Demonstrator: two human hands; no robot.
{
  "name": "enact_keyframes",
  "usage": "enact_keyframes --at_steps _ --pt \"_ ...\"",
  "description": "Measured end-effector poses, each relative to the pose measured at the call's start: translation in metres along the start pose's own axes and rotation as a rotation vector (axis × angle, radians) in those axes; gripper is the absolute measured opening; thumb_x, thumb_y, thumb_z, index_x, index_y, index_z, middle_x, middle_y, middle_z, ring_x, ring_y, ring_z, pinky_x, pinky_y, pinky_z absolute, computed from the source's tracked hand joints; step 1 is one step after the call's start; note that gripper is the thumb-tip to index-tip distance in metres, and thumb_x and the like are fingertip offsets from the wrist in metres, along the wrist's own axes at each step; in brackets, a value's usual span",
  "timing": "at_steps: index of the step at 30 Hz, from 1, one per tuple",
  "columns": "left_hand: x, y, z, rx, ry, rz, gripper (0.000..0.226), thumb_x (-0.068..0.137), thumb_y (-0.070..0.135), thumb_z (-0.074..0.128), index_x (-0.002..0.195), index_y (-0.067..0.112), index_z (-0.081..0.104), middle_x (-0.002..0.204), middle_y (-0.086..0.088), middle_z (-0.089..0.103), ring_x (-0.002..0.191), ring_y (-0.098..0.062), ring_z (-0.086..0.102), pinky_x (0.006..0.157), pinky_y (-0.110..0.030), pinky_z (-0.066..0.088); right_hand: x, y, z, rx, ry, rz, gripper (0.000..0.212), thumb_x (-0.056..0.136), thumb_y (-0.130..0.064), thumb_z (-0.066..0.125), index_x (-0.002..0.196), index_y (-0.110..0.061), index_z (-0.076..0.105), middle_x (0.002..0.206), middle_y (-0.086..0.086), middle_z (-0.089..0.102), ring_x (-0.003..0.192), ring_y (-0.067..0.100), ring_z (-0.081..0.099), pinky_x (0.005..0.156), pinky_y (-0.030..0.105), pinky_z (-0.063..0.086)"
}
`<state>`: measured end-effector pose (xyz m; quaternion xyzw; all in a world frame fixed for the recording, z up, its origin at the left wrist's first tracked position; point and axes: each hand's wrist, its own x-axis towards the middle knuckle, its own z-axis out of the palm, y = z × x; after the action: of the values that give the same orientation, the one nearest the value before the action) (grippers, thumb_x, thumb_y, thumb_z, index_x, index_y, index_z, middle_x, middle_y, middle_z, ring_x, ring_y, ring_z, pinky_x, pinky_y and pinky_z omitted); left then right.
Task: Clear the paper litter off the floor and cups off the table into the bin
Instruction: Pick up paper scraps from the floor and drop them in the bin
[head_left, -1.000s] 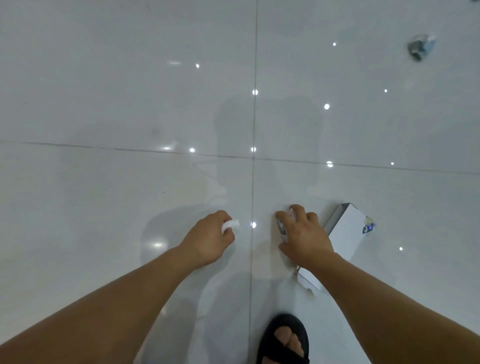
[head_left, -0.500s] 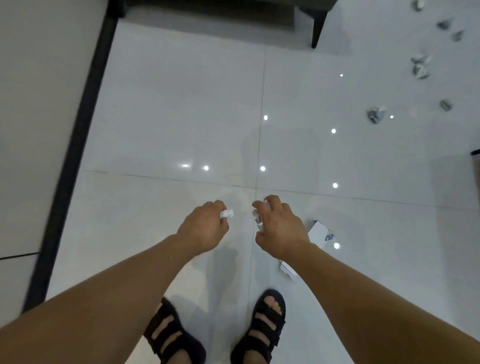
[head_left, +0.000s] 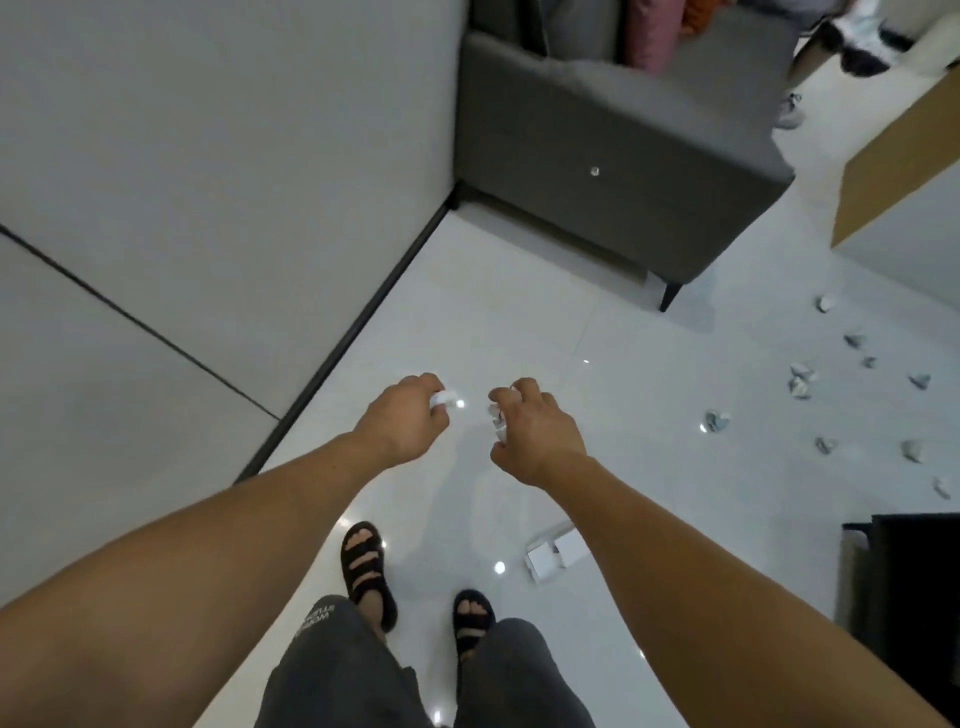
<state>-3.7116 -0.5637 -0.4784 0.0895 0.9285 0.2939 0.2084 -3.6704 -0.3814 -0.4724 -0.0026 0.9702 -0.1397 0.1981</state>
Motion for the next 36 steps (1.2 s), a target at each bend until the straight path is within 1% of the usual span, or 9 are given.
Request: enact_keyframes --at_steps 3,7,11,14,17,19,24,29,36 --pt "-0.06 0.002 -0.028 -0.054 0.115 -0.105 0.027 0.093 0.026 0.05 0.115 0.012 0.056 0.108 -0.009 0.059 0.093 -0.028 0.058 0.078 -0.037 0.049 -0.024 -0.031 -0.027 -0.024 -0.002 -0.111 0.059 0.081 -0.025 0.065 0.136 -0.024 0.043 0.133 0.002 0.039 0.11 0.025 0.049 0.079 0.031 0.045" --pt "-0.149 -0.005 -0.042 -0.127 0.235 -0.243 0.025 0.093 0.026 0.049 0.113 0.013 0.057 0.105 -0.009 0.06 0.09 -0.026 0.058 0.077 -0.038 0.051 -0.054 -0.08 -0.046 -0.077 -0.027 -0.259 0.062 0.08 -0.028 0.066 0.137 -0.027 0.042 0.132 0.0 0.039 0.109 0.023 0.05 0.077 0.029 0.042" --pt "-0.241 -0.025 -0.052 -0.16 0.416 -0.397 0.02 0.092 0.026 0.048 0.108 0.017 0.058 0.106 -0.005 0.06 0.089 -0.023 0.056 0.074 -0.031 0.045 -0.088 -0.147 -0.039 -0.183 -0.095 -0.458 0.057 0.08 -0.027 0.064 0.134 -0.027 0.044 0.131 0.0 0.04 0.106 0.021 0.05 0.074 0.028 0.041" --pt "-0.313 -0.05 -0.063 -0.186 0.538 -0.526 0.021 0.092 0.025 0.048 0.109 0.017 0.057 0.107 -0.006 0.059 0.092 -0.026 0.056 0.076 -0.033 0.046 -0.124 -0.213 -0.021 -0.259 -0.126 -0.606 0.056 0.08 -0.026 0.064 0.132 -0.026 0.045 0.131 0.001 0.039 0.107 0.023 0.05 0.078 0.03 0.046" --pt "-0.396 -0.082 -0.065 -0.21 0.661 -0.656 0.023 0.093 0.026 0.048 0.112 0.016 0.056 0.11 -0.006 0.058 0.095 -0.026 0.056 0.078 -0.033 0.046 -0.175 -0.282 0.008 -0.332 -0.14 -0.788 0.063 0.08 -0.026 0.063 0.139 -0.027 0.04 0.133 0.001 0.039 0.11 0.025 0.051 0.082 0.033 0.049" --pt "-0.455 -0.105 -0.061 -0.228 0.733 -0.726 0.024 0.093 0.026 0.048 0.113 0.017 0.056 0.111 -0.005 0.058 0.093 -0.025 0.056 0.077 -0.033 0.047 -0.212 -0.324 0.031 -0.373 -0.147 -0.892 0.062 0.082 -0.026 0.061 0.14 -0.027 0.039 0.133 0.002 0.039 0.11 0.025 0.05 0.082 0.033 0.048" --pt "-0.617 -0.156 -0.035 -0.262 0.847 -0.891 0.023 0.093 0.027 0.049 0.113 0.016 0.056 0.11 -0.004 0.058 0.092 -0.024 0.057 0.074 -0.031 0.044 -0.316 -0.418 0.097 -0.459 -0.213 -1.073 0.065 0.082 -0.027 0.063 0.141 -0.026 0.037 0.133 0.002 0.038 0.111 0.025 0.05 0.081 0.032 0.047" --pt "-0.774 -0.196 -0.011 -0.293 0.983 -1.073 0.021 0.092 0.025 0.051 0.108 0.014 0.058 0.106 -0.008 0.062 0.093 -0.027 0.058 0.074 -0.031 0.044 -0.436 -0.506 0.172 -0.485 -0.281 -1.28 0.064 0.08 -0.027 0.063 0.14 -0.026 0.039 0.132 0.003 0.04 0.112 0.026 0.051 0.086 0.033 0.049" --pt "-0.92 -0.231 0.025 -0.388 1.108 -1.265 0.024 0.091 0.023 0.054 0.11 0.011 0.061 0.112 -0.01 0.061 0.101 -0.03 0.058 0.082 -0.034 0.047 -0.566 -0.604 0.258 -0.564 -0.381 -1.515 0.063 0.079 -0.025 0.064 0.138 -0.025 0.04 0.132 0.004 0.04 0.112 0.027 0.05 0.086 0.034 0.048"
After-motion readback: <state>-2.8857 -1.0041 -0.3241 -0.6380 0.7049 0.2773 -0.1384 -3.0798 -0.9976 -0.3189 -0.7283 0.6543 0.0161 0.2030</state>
